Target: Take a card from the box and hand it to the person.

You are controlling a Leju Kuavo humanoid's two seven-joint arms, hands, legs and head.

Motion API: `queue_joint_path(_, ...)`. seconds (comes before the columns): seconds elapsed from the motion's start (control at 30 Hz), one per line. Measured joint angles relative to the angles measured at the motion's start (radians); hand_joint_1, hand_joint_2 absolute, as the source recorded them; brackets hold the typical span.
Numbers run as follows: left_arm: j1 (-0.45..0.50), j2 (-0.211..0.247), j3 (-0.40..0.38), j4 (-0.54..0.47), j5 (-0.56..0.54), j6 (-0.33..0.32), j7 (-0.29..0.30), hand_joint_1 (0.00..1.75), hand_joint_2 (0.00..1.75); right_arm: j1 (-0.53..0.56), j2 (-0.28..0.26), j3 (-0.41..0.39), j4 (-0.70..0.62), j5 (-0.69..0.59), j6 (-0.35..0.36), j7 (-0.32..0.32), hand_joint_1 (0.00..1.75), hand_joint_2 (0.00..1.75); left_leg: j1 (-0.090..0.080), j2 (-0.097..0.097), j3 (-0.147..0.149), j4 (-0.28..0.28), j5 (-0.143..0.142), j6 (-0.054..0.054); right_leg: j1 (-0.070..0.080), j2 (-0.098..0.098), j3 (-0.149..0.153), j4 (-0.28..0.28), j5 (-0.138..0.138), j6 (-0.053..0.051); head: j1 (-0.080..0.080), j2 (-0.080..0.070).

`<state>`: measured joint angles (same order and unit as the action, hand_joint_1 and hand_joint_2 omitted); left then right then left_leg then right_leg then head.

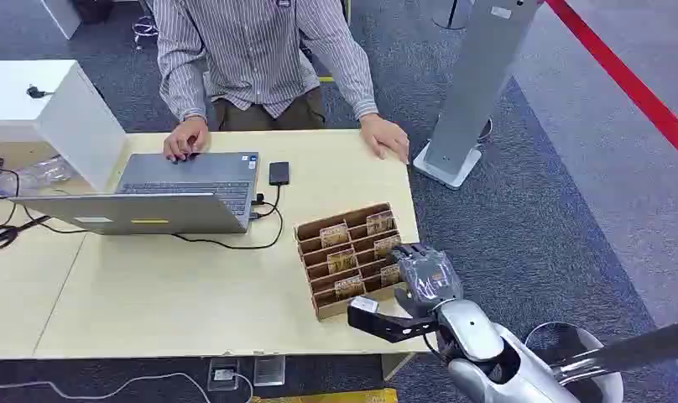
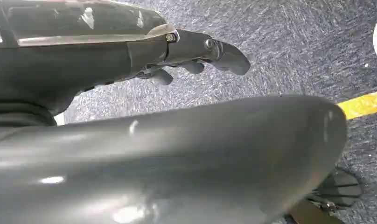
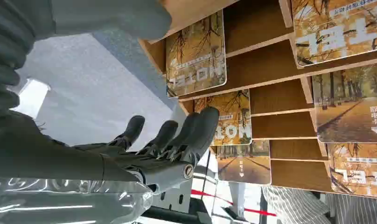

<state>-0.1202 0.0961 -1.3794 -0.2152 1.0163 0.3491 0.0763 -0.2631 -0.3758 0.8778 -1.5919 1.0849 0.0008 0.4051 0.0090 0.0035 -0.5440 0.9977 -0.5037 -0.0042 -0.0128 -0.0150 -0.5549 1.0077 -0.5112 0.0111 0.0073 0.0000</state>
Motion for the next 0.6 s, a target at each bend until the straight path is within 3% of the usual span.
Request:
queue_joint_path(0.07, 0.0, 0.0, 0.0, 0.0, 0.0, 0.0, 0.0, 0.0, 0.0, -0.001, 0.002, 0.0, 0.005, -0.002, -0.001, 0.0, 0.68, 1.75, 0.0, 0.0, 0.0, 0.0, 0.0, 0.0, 0.0, 0.0, 0.0, 0.0, 0.0, 0.0, 0.0, 0.0)
queue_joint_path(0.1, 0.0, 0.0, 0.0, 0.0, 0.0, 0.0, 0.0, 0.0, 0.0, -0.002, 0.002, 0.0, 0.006, -0.002, -0.001, 0.0, 0.82, 1.75, 0.0, 0.0, 0.0, 0.0, 0.0, 0.0, 0.0, 0.0, 0.0, 0.0, 0.0, 0.0, 0.0, 0.0)
queue_joint_path(0.17, 0.0, 0.0, 0.0, 0.0, 0.0, 0.0, 0.0, 0.0, 0.0, -0.003, 0.002, 0.0, 0.01, -0.002, -0.001, 0.0, 0.87, 1.75, 0.0, 0.0, 0.0, 0.0, 0.0, 0.0, 0.0, 0.0, 0.0, 0.0, 0.0, 0.0, 0.0, 0.0)
queue_joint_path(0.23, 0.0, 0.0, 0.0, 0.0, 0.0, 0.0, 0.0, 0.0, 0.0, -0.003, 0.002, 0.0, 0.012, -0.003, -0.001, 0.0, 1.1, 1.75, 0.0, 0.0, 0.0, 0.0, 0.0, 0.0, 0.0, 0.0, 0.0, 0.0, 0.0, 0.0, 0.0, 0.0)
queue_joint_path(0.33, 0.0, 0.0, 0.0, 0.0, 0.0, 0.0, 0.0, 0.0, 0.0, -0.005, 0.002, 0.0, 0.014, -0.004, -0.002, 0.002, 1.29, 1.75, 0.0, 0.0, 0.0, 0.0, 0.0, 0.0, 0.0, 0.0, 0.0, 0.0, 0.0, 0.0, 0.0, 0.0)
queue_joint_path(0.4, 0.0, 0.0, 0.0, 0.0, 0.0, 0.001, 0.0, 0.0, 0.0, -0.005, 0.002, 0.0, 0.015, -0.005, -0.003, 0.005, 1.2, 1.75, 0.0, 0.0, 0.0, 0.0, 0.0, 0.0, 0.0, 0.0, 0.0, 0.0, 0.0, 0.0, 0.0, 0.0)
queue_joint_path(0.6, 0.0, 0.0, 0.0, 0.0, 0.0, 0.001, -0.002, 0.0, 0.0, -0.013, 0.002, 0.001, 0.02, -0.006, -0.006, 0.012, 1.26, 1.75, 0.0, 0.0, 0.0, 0.0, 0.0, 0.0, 0.0, 0.0, 0.0, 0.0, 0.0, 0.0, 0.0, 0.0)
